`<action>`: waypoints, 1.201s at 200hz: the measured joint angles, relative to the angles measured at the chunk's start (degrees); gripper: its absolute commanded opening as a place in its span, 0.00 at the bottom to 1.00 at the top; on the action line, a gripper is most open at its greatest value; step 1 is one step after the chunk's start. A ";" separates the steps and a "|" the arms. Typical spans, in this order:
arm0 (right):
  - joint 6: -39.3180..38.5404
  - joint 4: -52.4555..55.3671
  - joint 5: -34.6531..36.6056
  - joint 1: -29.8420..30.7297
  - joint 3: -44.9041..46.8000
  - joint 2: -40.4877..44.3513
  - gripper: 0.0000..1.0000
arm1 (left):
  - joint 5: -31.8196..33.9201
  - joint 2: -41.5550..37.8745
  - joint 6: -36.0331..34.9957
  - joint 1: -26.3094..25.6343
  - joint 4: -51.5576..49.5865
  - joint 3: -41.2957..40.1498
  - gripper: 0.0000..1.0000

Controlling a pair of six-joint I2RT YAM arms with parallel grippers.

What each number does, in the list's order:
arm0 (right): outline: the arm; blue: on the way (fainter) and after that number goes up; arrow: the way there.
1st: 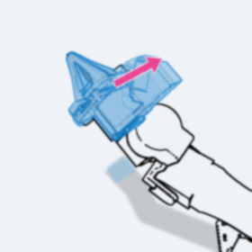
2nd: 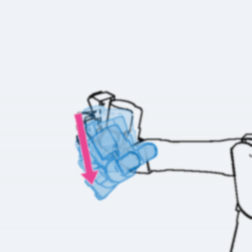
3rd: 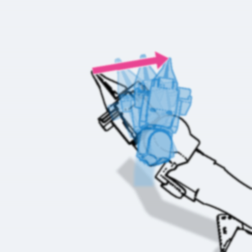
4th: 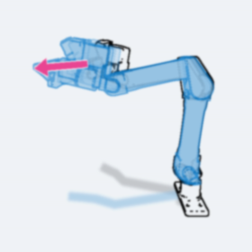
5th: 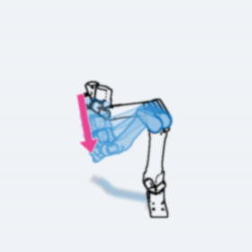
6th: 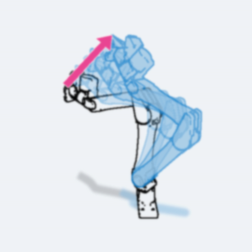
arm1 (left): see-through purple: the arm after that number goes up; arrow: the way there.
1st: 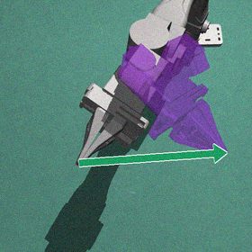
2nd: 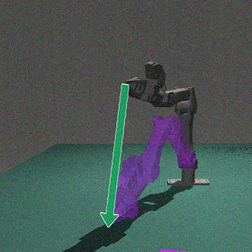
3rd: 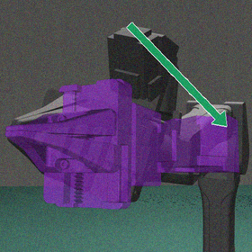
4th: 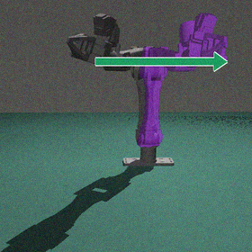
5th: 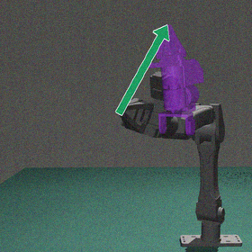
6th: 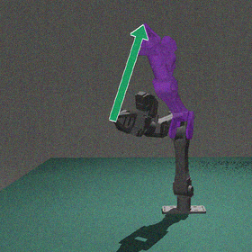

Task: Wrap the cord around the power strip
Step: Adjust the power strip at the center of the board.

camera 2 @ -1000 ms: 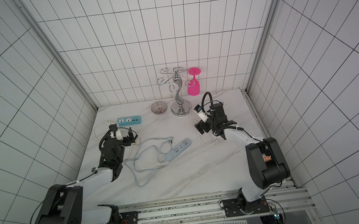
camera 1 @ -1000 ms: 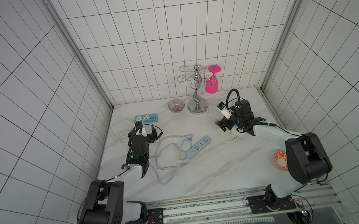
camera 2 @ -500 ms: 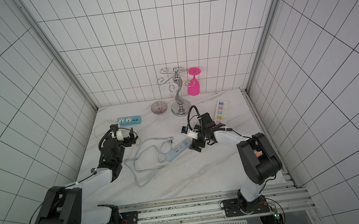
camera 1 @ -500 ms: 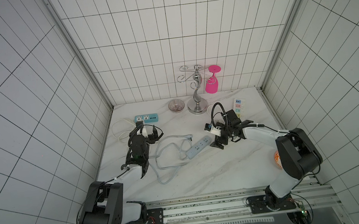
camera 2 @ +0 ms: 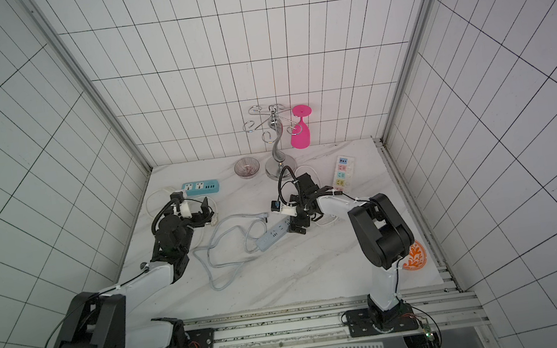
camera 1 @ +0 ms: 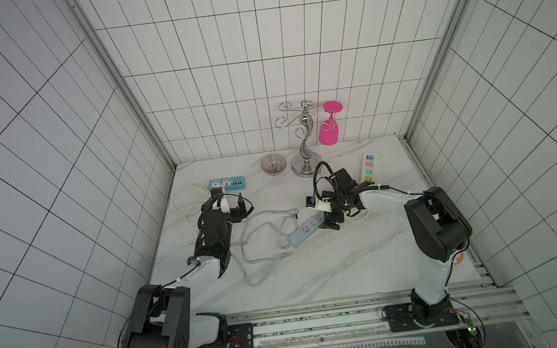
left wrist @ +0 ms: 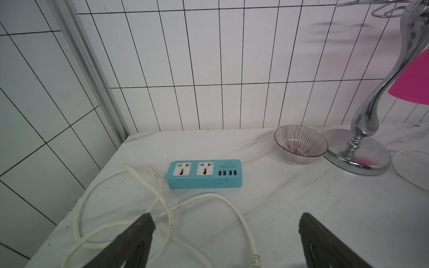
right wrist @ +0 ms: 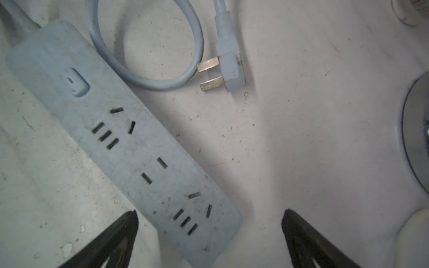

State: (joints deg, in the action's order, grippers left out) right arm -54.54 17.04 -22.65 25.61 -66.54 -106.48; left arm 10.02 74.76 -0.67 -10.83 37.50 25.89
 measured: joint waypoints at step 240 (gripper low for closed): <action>5.35 -1.36 2.23 3.69 5.01 4.81 0.88 | -0.72 -2.25 1.60 0.00 0.48 -1.36 0.98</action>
State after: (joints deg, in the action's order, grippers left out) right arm -49.19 15.68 -20.43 29.30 -61.54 -101.67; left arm 9.30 72.51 0.93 -10.83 37.98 24.53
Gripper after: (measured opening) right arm 0.879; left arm 0.980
